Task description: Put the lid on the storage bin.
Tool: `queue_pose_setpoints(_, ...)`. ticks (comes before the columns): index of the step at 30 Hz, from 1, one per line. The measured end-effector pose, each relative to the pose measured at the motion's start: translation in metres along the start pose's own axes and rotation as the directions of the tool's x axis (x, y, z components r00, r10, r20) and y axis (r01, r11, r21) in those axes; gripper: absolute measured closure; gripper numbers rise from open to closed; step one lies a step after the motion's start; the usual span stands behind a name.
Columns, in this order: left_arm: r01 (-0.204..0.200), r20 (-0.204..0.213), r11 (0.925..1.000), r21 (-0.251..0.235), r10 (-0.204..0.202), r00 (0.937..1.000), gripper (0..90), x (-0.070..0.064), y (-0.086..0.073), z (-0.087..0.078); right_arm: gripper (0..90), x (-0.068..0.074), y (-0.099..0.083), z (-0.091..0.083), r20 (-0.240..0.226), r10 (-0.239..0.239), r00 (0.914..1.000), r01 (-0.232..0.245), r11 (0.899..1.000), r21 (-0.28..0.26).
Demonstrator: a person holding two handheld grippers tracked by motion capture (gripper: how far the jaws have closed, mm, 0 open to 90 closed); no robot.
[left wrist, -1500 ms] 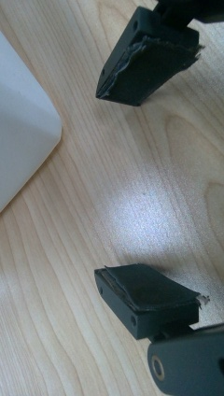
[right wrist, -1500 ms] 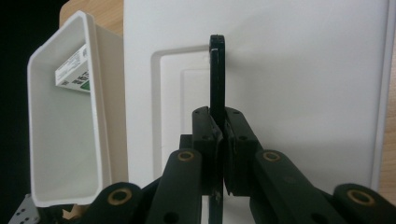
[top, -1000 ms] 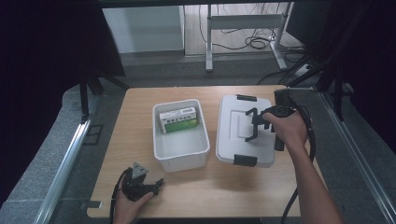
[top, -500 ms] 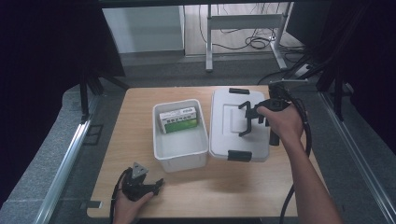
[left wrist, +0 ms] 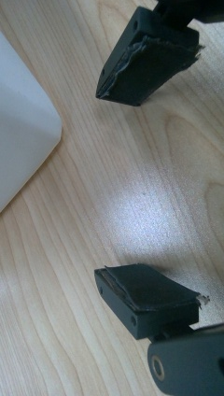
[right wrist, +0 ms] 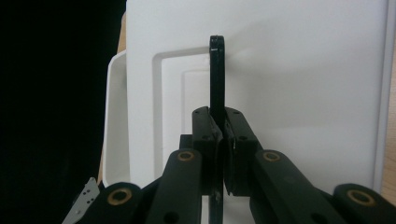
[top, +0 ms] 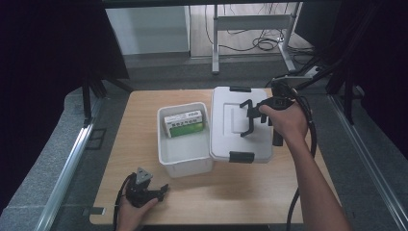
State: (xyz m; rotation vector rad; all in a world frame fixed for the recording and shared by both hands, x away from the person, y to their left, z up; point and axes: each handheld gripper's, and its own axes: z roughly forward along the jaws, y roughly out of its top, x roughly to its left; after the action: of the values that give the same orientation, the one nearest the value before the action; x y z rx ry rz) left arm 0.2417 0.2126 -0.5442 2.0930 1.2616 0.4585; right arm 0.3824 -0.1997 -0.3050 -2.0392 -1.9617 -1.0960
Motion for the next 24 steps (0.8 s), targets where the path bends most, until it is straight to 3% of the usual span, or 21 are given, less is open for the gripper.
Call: queue_pose_setpoints(24, -0.003, 0.000, 1.0000, -0.002, 0.003, 1.0000, 12.7, 0.000, 0.000, 0.000, 84.4, 0.030, 0.004, 0.011, -0.023, -0.039, 0.9990, 0.040, 0.999, 0.026)
